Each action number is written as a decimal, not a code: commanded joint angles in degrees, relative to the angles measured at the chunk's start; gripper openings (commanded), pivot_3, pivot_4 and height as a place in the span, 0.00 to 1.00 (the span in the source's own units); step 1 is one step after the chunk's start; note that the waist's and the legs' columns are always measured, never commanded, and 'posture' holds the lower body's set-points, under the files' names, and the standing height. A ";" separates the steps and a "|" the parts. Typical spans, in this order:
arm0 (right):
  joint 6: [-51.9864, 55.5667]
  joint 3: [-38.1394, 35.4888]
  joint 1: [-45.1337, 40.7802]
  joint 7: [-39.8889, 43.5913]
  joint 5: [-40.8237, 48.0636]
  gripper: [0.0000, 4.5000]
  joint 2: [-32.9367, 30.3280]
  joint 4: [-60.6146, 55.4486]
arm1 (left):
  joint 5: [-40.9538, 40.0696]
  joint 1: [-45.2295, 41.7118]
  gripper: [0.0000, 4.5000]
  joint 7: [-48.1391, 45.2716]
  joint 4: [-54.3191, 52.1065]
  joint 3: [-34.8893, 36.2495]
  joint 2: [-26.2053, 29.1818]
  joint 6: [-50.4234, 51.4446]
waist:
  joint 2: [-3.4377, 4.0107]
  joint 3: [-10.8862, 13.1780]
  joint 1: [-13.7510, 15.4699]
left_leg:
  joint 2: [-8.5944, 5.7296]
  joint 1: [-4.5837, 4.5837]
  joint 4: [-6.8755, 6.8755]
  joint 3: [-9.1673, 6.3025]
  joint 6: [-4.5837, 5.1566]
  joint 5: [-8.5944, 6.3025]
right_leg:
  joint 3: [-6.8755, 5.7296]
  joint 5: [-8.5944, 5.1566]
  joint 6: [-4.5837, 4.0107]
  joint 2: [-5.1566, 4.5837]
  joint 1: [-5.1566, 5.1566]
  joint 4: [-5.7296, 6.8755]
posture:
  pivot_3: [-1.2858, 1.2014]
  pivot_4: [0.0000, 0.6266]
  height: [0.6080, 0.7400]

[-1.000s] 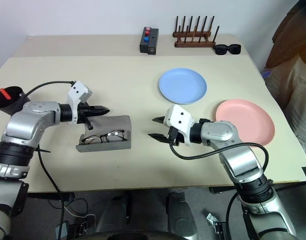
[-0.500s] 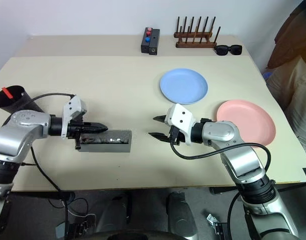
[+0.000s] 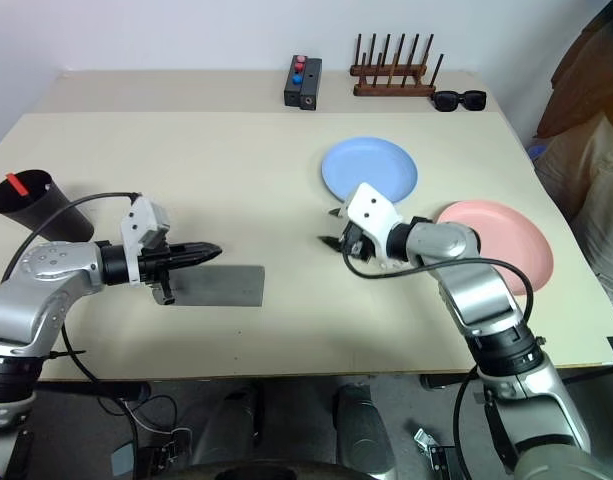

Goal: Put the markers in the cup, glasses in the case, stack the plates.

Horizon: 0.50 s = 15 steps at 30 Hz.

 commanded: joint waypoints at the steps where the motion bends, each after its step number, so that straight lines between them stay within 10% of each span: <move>1: -7.64 2.86 -4.43 -4.30 -9.21 0.65 -1.35 10.35 | -4.21 1.97 0.00 2.75 -8.11 2.37 -2.53 -0.24 | 0.01 0.00 -0.05 | 0.00 0.00 0.00 0.00 0.00 0.00 | 0.00 0.00 0.01 0.00 0.01 -0.01 | 0.52 0.24 1.00; 5: -16.24 5.55 -8.97 -7.57 -15.61 0.99 -0.22 22.69 | -6.25 4.06 0.00 6.06 -13.92 1.28 -5.48 1.28 | 0.02 0.01 -0.10 | -0.01 0.01 -0.01 0.02 0.00 0.00 | 0.01 0.01 0.02 0.00 0.00 -0.01 | 0.52 0.24 1.00; 11: -25.40 7.33 -13.83 -11.15 -20.71 0.99 2.24 36.63 | -6.58 6.20 0.00 8.96 -18.39 -2.01 -6.78 2.39 | 0.02 0.01 -0.15 | -0.01 0.07 0.00 0.02 0.00 0.01 | 0.03 0.02 0.02 0.00 0.06 0.00 | 0.52 0.24 1.00; 15: -28.45 7.21 -14.73 -11.42 -22.07 0.59 2.98 40.00 | -6.96 7.01 0.00 10.13 -19.22 -2.82 -6.98 2.53 | 0.03 0.01 -0.05 | -0.02 0.08 0.00 0.01 0.00 0.01 | 0.03 0.02 0.02 0.01 0.09 0.00 | 0.52 0.24 1.00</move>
